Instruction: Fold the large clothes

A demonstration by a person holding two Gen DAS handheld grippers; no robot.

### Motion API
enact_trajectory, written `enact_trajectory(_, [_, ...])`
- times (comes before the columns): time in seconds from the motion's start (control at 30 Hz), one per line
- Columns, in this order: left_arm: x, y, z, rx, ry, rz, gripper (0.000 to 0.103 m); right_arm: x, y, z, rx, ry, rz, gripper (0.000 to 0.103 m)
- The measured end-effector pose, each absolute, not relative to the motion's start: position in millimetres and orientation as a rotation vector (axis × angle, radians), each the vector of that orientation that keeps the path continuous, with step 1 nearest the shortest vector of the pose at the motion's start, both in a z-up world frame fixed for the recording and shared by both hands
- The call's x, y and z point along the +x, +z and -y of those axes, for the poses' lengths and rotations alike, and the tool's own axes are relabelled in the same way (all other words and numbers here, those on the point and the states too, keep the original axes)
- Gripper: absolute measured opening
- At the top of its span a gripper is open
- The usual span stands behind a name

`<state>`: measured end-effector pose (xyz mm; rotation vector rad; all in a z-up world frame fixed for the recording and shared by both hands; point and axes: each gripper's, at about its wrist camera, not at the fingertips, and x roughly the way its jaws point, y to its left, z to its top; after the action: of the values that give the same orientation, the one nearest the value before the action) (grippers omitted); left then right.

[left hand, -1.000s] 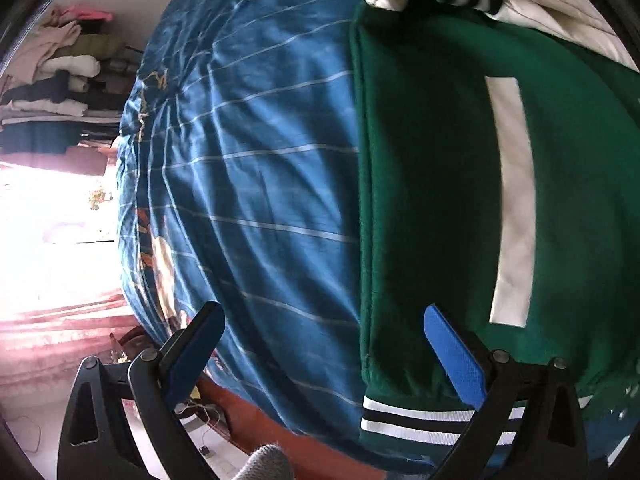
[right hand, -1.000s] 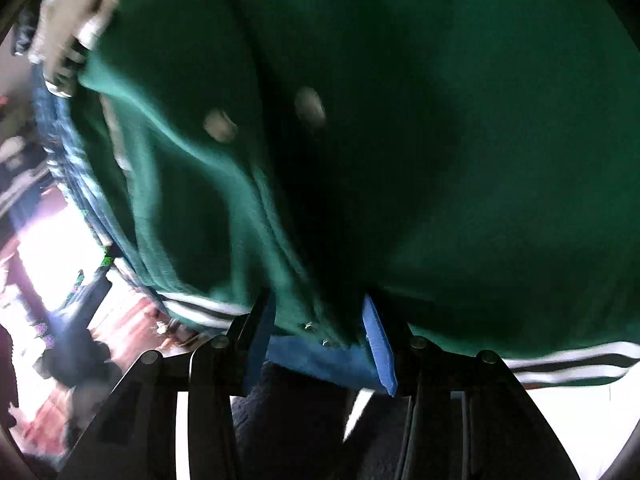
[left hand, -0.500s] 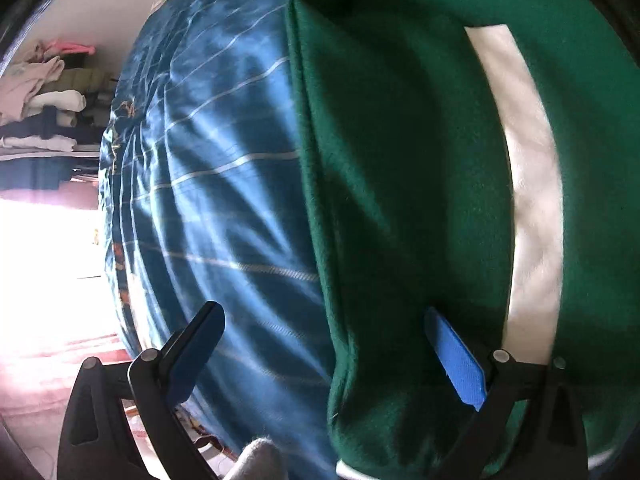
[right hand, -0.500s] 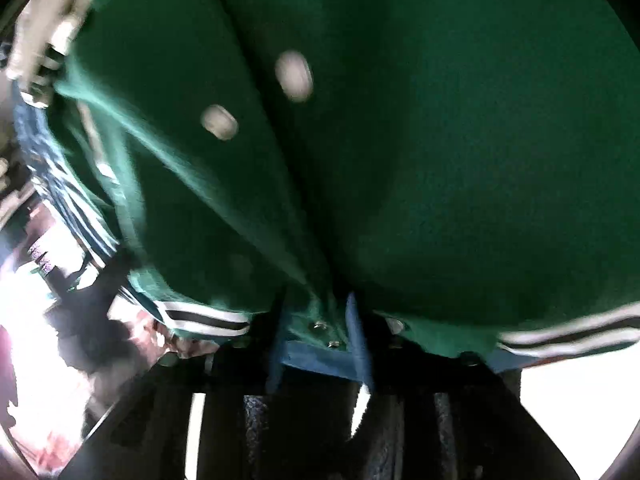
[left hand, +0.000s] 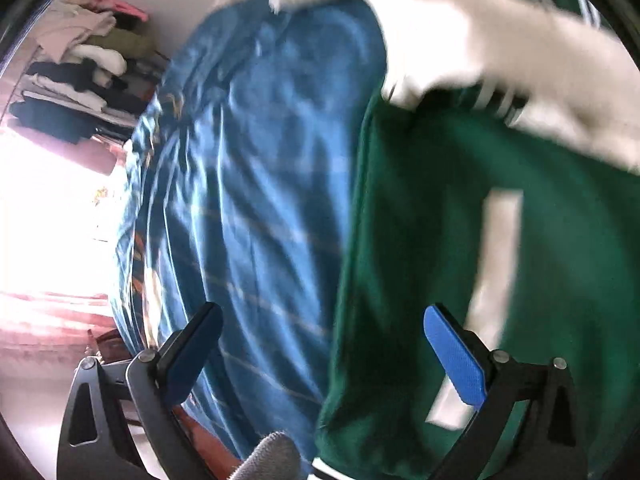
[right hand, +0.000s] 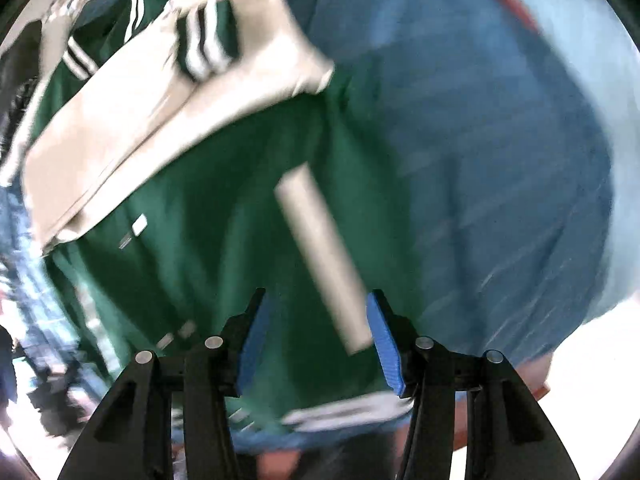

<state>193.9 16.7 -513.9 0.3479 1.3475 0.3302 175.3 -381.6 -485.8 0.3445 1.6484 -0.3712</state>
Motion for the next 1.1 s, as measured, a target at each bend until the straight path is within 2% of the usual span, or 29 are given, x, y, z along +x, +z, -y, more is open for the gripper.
enact_trajectory(0.1, [202,-508,22,0.372,0.315,-1.295,0.103,202,-505,405,0.261,-0.345,-1.617,0.052])
enact_trajectory(0.2, [204,-524,64,0.397,0.324,-1.274,0.103,221,-549,422,0.262,-0.312,-1.641,0.051])
enact_trajectory(0.27, [204,-539,80,0.436,0.353,-1.279,0.103,213,-592,444,0.228,-0.322,-1.752,0.041])
enact_trajectory(0.33, [199,-560,99,0.462,0.390,-1.315,0.103,199,-610,465,0.327,-0.246,-1.755,0.041])
enact_trajectory(0.43, [192,-577,109,0.485,0.492,-1.331,0.103,200,-592,479,0.317,-0.162,-1.751,0.041])
enact_trajectory(0.5, [190,-583,114,0.495,0.547,-1.305,0.103,209,-569,491,0.352,-0.097,-1.690,0.041])
enact_trajectory(0.57, [190,-587,116,0.511,0.587,-1.283,0.103,228,-548,495,0.262,-0.051,-1.585,0.041])
enact_trajectory(0.7, [187,-592,126,0.566,0.682,-1.226,0.103,260,-565,477,0.052,0.060,-1.585,0.044])
enact_trajectory(0.77, [187,-592,126,0.543,0.715,-1.226,0.103,269,-575,476,-0.014,0.071,-1.567,0.038])
enact_trajectory(0.87, [186,-590,125,0.477,0.744,-1.244,0.103,270,-573,505,0.077,0.017,-1.527,0.038])
enact_trajectory(1.0, [187,-587,117,0.415,0.739,-1.264,0.103,275,-567,512,0.060,-0.013,-1.585,0.038])
enact_trajectory(1.1, [189,-576,107,0.351,0.703,-1.301,0.103,280,-528,534,0.185,0.000,-1.611,0.038])
